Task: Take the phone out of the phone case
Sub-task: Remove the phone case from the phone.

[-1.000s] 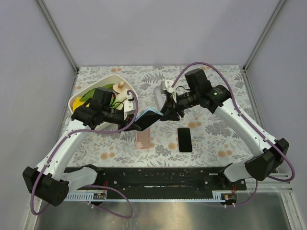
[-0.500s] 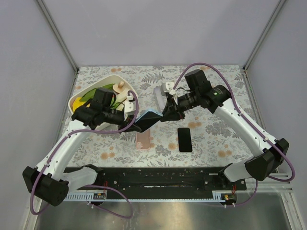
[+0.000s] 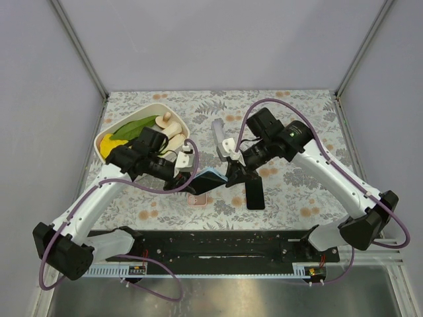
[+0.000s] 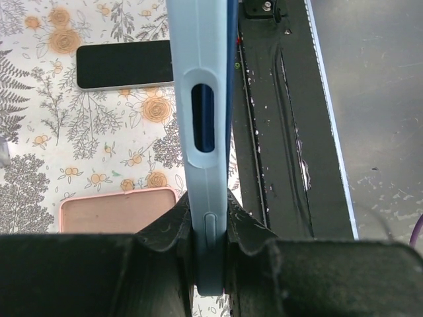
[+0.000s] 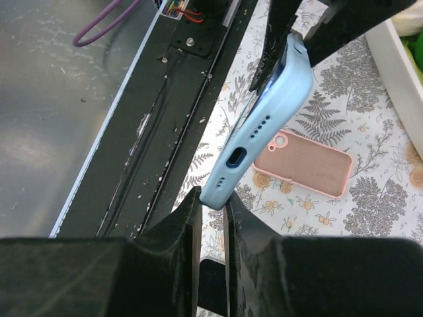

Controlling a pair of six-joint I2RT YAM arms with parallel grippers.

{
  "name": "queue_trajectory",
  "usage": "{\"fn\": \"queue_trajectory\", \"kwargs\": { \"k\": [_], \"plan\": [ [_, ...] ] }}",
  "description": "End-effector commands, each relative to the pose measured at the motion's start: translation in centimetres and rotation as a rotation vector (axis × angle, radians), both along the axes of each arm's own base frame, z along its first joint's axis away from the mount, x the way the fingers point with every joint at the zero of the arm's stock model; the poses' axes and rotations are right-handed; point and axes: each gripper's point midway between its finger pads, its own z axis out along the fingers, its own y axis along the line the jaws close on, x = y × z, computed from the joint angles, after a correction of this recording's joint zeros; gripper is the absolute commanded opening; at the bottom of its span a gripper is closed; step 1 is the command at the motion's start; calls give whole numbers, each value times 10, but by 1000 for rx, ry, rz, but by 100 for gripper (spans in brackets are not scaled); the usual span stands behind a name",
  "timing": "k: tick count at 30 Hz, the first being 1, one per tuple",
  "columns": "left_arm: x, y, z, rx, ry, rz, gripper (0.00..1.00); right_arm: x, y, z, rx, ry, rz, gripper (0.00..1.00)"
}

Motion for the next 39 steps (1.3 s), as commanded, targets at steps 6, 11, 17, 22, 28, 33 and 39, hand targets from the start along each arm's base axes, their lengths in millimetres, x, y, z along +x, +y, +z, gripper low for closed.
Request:
{"fn": "queue_trajectory", "kwargs": {
  "k": [6,11,17,22,28,33,39],
  "plan": [
    [16,-26,17,-73,-178,-41,0,-47,-5,28,81,-22,152,0],
    [10,-33,14,-68,-173,-72,0,-56,-7,28,83,-34,186,0],
    [3,-39,14,-69,-176,-110,0,-61,-5,29,89,-32,209,0],
    [0,-41,14,-60,-169,-115,0,-46,-1,21,42,-33,127,0],
    [11,-34,32,-106,-163,-35,0,-24,0,8,1,-30,-68,37],
    [19,-28,47,-163,-127,41,0,-4,2,22,104,58,-258,59],
    [17,-28,59,-221,-60,70,0,30,0,30,209,133,-451,57]
  ]
}}
